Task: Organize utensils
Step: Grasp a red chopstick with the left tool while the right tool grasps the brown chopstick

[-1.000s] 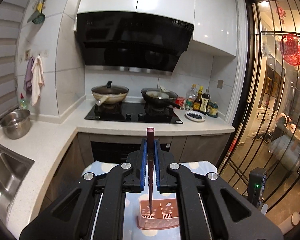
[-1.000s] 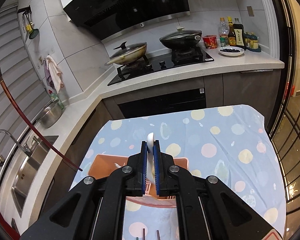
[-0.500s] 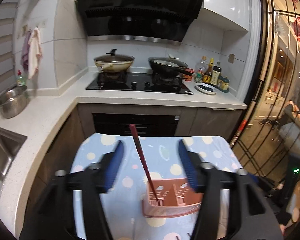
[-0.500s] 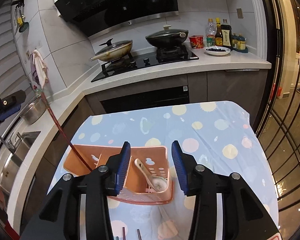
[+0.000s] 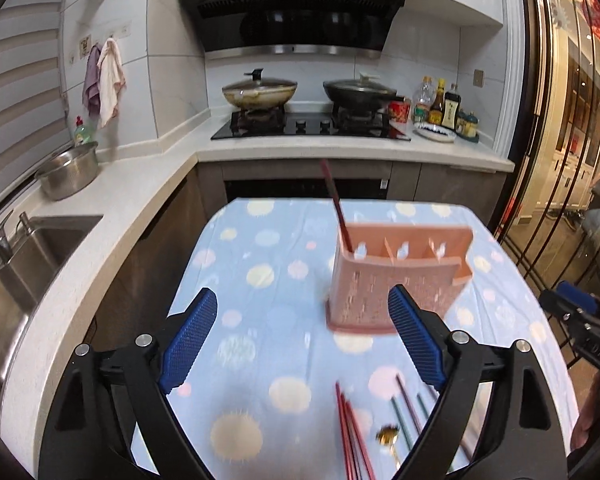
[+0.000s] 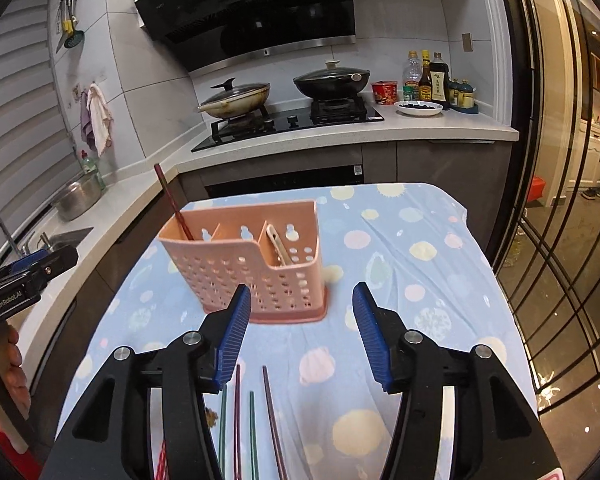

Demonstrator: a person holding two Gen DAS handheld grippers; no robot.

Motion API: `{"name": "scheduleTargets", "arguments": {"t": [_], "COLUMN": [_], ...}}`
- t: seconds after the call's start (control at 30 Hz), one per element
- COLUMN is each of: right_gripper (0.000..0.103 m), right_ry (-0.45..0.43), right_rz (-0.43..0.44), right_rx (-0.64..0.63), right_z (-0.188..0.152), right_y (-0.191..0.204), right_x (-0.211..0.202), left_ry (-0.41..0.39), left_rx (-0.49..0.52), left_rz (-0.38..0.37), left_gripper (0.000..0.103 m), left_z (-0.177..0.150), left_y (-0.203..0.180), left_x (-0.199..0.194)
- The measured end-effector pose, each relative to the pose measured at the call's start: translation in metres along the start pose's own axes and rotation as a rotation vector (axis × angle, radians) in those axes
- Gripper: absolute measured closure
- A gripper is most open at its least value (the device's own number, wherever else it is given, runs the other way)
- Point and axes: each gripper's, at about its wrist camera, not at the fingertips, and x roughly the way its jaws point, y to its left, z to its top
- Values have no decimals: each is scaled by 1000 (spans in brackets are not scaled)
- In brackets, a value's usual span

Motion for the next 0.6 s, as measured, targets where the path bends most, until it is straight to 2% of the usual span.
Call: {"name": "scheduleTargets", "arguments": {"t": [0.3,0.6], "right_gripper": [51,51], "right_ry": [127,222], "right_rz": [-24,-24], "right_rx": [-16,15], "right_z": [-90,-150], "right_y": [-8,-15], "right_x": [-24,-29], "left_ry": [170,288], "left_rx": [-11,49], "left_rz": [0,-18], "left_gripper": [20,20], "left_z": [-98,-173], "left_y": [5,-11], "left_x": [-6,-13]}}
